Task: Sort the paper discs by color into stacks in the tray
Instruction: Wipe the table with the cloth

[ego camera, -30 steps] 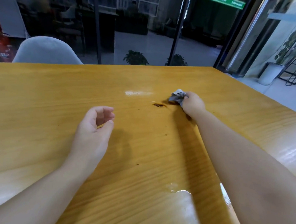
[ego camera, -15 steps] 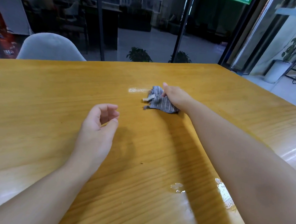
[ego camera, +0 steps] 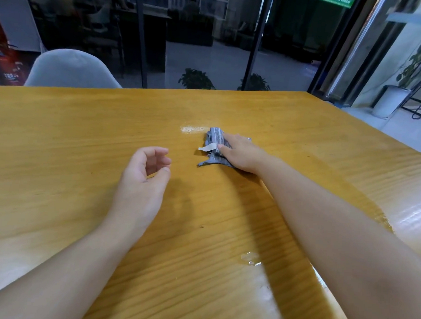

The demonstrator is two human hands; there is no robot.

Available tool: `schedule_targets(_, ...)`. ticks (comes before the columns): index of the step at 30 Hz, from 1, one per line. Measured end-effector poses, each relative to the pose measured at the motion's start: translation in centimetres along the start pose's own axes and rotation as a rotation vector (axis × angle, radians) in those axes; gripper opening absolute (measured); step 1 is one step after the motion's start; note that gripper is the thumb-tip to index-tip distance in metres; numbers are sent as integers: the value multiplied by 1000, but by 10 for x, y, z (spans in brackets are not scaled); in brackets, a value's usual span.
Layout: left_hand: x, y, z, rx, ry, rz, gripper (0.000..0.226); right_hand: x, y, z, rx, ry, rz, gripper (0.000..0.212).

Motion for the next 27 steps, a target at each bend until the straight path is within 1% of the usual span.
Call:
schedule_targets(2, 0, 0, 0, -2, -2, 1, 37, 14, 0, 2, 13, -9, 46, 58)
schedule_targets(6, 0, 0, 0, 1, -6, -1, 38, 48, 1, 10, -57, -39, 85, 61)
schedule_targets(12, 1, 1, 1, -4, -15, 26, 37, 97, 6, 12, -96, -48, 109, 48)
schedule_targets(14, 1, 2, 2, -9, -17, 34, 37, 110, 8, 12, -142, -21, 100, 39)
schedule_targets(16, 1, 2, 2, -14, -20, 38, 37, 117, 9, 12, -176, 50, 89, 29)
schedule_targets(17, 1, 2, 2, -16, -21, 40, 37, 117, 8, 12, -152, 87, 85, 29)
schedule_targets(20, 1, 2, 1, -16, -21, 47, 37, 106, 7, 15, 4, 162, 43, 40)
schedule_targets(21, 1, 2, 1, -16, -21, 47, 37, 100, 8, 18, 17, 201, 25, 42)
schedule_targets(23, 1, 1, 1, -14, -20, 42, 37, 85, 11, 26, -34, 333, -29, 39)
schedule_targets(25, 0, 1, 0, -18, -24, 37, 36, 67, 14, 35, -88, 509, -99, 32)
schedule_targets(27, 1, 1, -1, -26, -36, 33, 36, 50, 15, 39, -76, 646, -132, 33)
Point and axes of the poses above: each hand's wrist, its own x-axis away from the middle knuckle, its own z-axis out of the back of the hand, y = z × x, the point moved 1 cm from there along -x, towards the middle knuckle, and after that the axes turned 5 degrees about x, right-handed, at the moved point
